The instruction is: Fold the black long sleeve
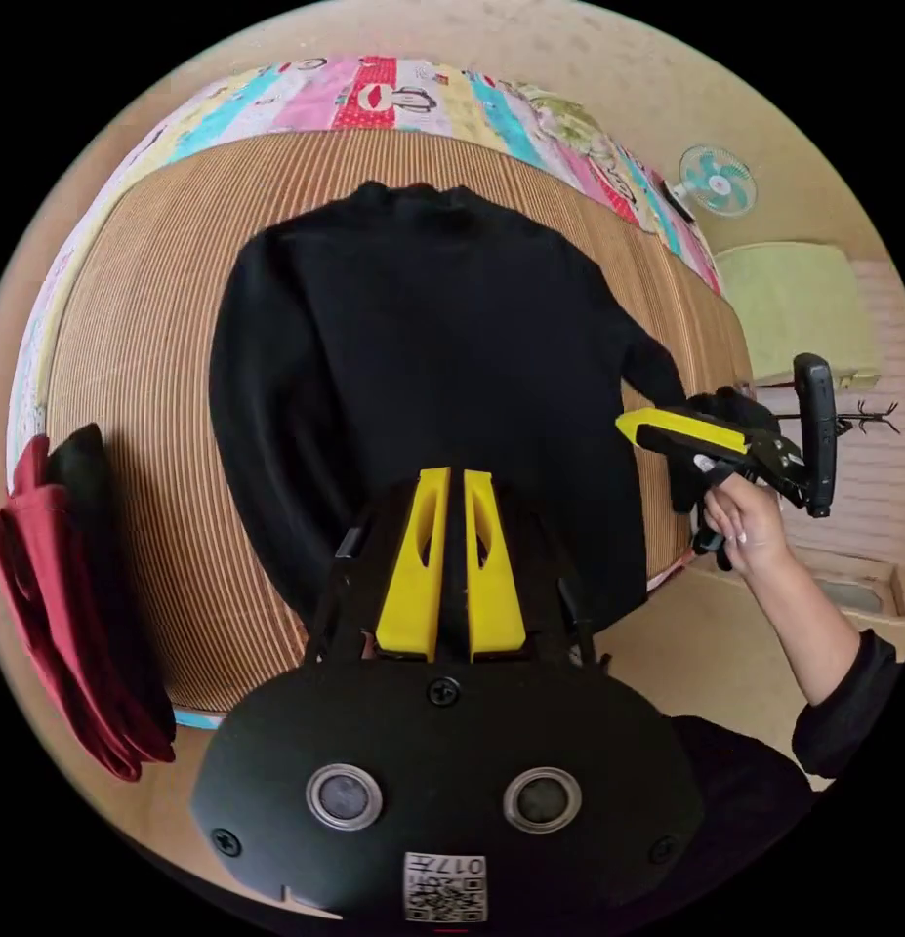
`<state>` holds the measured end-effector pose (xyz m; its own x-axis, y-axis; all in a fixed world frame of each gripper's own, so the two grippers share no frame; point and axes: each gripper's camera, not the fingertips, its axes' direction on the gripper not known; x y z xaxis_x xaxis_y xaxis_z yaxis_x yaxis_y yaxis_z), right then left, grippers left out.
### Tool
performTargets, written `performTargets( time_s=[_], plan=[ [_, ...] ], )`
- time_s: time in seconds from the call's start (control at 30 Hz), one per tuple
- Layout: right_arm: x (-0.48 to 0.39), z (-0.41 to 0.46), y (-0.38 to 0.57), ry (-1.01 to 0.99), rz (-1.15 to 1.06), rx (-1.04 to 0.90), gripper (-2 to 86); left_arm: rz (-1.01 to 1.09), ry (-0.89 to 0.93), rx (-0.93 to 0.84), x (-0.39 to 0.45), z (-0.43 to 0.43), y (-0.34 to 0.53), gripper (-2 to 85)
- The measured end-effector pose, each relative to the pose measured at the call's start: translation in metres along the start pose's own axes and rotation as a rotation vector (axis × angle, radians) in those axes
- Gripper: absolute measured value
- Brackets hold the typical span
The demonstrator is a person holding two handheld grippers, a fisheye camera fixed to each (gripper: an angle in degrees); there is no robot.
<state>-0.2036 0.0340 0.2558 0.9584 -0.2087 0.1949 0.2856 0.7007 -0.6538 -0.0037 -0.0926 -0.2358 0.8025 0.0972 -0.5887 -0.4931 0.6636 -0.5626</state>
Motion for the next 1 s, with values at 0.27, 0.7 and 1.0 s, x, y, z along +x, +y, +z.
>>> performTargets(
  time_s=[0.27,0.7,1.0],
  plan=[
    [0.058,-0.001,0.059,-0.152,0.187,-0.093,0.5,-0.346,-0.119,0.167,-0.057,-0.064,0.132,7.8],
    [0.100,-0.029,0.049,-0.046,0.221,-0.104,0.6,-0.389,0.058,0.095,-0.149,-0.204,0.160,2.5],
    [0.245,-0.086,0.096,-0.627,0.816,0.251,4.0,-0.893,-0.263,0.705,-0.253,-0.389,0.293,4.7]
  ],
)
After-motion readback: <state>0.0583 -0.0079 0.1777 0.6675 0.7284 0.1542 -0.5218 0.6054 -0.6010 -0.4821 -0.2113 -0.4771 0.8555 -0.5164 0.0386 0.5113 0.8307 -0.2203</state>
